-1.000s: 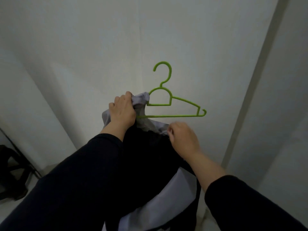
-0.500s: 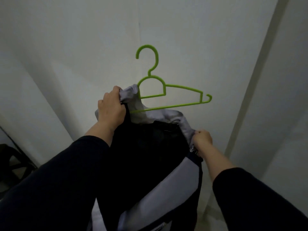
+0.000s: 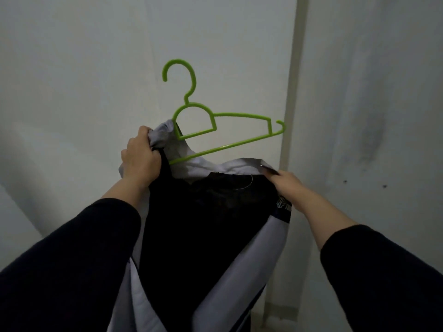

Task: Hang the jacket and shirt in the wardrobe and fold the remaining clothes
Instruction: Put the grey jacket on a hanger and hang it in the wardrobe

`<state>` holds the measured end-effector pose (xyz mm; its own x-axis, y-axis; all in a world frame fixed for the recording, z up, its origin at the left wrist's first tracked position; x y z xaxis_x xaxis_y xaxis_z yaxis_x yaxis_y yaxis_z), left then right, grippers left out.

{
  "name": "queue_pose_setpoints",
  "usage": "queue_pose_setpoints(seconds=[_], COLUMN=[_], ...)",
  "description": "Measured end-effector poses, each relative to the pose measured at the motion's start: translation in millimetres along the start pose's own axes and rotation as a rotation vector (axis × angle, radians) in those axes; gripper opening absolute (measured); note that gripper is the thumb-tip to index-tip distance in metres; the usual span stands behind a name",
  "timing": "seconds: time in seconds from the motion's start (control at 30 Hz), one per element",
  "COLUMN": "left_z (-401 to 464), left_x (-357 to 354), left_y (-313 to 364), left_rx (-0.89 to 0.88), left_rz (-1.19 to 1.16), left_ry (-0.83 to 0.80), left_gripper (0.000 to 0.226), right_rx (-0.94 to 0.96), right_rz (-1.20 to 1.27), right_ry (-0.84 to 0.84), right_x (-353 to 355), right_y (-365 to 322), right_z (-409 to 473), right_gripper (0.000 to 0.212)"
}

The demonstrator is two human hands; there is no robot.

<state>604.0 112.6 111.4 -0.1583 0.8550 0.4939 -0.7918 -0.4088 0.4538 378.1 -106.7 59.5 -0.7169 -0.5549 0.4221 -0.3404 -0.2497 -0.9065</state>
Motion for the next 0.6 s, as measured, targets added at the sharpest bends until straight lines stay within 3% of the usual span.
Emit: queue_pose_setpoints(seconds=[0.1, 0.2, 0.33, 0.5, 0.6], left_z=[2.6, 2.0, 4.4, 8.2, 5.1], left_x=[-8.1, -14.3, -31.9, -52.5, -62.9], left_y=[14.2, 48.9, 97.8, 164.4, 213.5], left_rx=[-0.112, -0.197, -0.373, -0.674, -0.809], left_rz=[-0.288, -0.416, -0.344, -0.143, 0.010], left_ry=[-0.068, -0.164, -0.276, -0.298, -0.181], left_gripper=[0.018, 0.014, 0.033, 0.043, 0.045], right_rx=[-0.186, -0.192, -0.125, -0.119, -0.058], right_rz=[0.176, 0.234, 0.289, 0.164, -0.161], right_ry=[0.039, 0.153, 0.287, 0.496, 0.693], right_x=[39.0, 87.9, 155.0, 234.3, 269.0], right_y=[7.6, 8.1, -1.9, -21.6, -24.4], right_z=[-11.6, -30.8, -64.4, -110.4, -140.4], right_gripper=[0.052, 0.048, 0.034, 0.065, 0.042])
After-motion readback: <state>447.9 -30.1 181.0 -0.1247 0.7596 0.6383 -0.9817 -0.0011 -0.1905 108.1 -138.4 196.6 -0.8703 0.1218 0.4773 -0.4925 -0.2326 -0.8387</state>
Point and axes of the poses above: each hand's wrist, its own z-axis towards the middle knuckle, its own x-axis out of the back of the hand, y = z × x, the point moved 1 cm from there along z, towards the middle knuckle, and after that the axes turned 6 degrees about -x, right-handed, at the moved point
